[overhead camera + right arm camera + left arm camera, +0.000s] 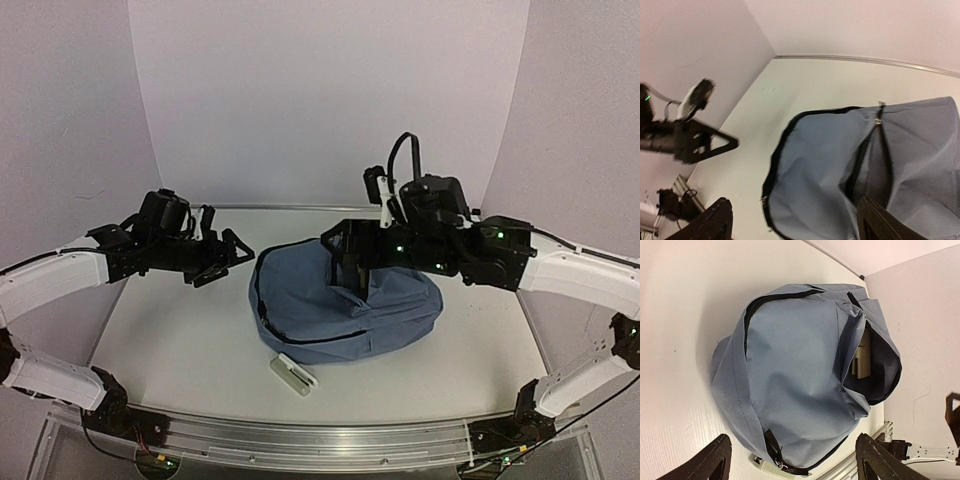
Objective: Pack the student bag
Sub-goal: Place the stationery in the student bag, then pick up the stationery from the center of the board.
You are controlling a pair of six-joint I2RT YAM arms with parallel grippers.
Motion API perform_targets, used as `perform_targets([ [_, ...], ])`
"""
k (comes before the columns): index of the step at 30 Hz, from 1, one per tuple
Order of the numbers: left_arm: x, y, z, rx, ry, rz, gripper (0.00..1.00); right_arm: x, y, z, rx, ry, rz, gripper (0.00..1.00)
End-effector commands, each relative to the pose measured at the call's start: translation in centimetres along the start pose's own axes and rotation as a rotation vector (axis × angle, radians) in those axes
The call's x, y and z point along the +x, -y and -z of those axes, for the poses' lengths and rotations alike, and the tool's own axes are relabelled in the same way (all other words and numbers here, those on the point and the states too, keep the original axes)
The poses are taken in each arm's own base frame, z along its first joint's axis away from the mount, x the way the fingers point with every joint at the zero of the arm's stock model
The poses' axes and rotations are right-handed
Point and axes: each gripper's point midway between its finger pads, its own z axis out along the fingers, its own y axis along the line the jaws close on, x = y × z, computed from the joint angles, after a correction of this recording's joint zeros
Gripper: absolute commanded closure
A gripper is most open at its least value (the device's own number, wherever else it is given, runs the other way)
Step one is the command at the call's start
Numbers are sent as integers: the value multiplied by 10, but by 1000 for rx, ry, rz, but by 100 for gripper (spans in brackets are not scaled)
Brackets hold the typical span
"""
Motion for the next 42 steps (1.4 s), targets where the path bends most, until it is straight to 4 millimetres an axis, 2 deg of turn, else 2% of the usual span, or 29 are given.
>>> perform_targets([
  [1, -5, -5, 12, 66, 3, 53, 12, 59, -61, 13, -177, -98, 159, 14],
  [6, -10, -20, 12, 88, 24, 131, 11, 142, -103, 10, -291, -263, 188, 13],
  [9, -8, -20, 12, 99, 24, 140, 11, 184, -113, -1, -288, -347, 200, 13],
  [13, -4, -24, 13, 94, 20, 152, 11, 227, -96, -26, -180, -419, 178, 12],
  [20, 0, -27, 19, 89, 28, 162, 11, 273, -64, -60, -45, -489, 174, 5],
  [24, 1, -26, 20, 89, 25, 166, 11, 284, -46, -72, 18, -503, 179, 5],
  [30, 2, -28, 22, 79, 27, 166, 11, 283, -34, -77, 69, -479, 206, 3],
  [37, 0, -26, 20, 83, 23, 168, 11, 292, -14, -88, 129, -491, 226, 4],
  [39, 0, -25, 20, 85, 19, 166, 11, 292, -12, -91, 138, -486, 235, 10],
  [42, -1, -23, 21, 87, 17, 160, 11, 294, -13, -95, 135, -489, 260, 27],
])
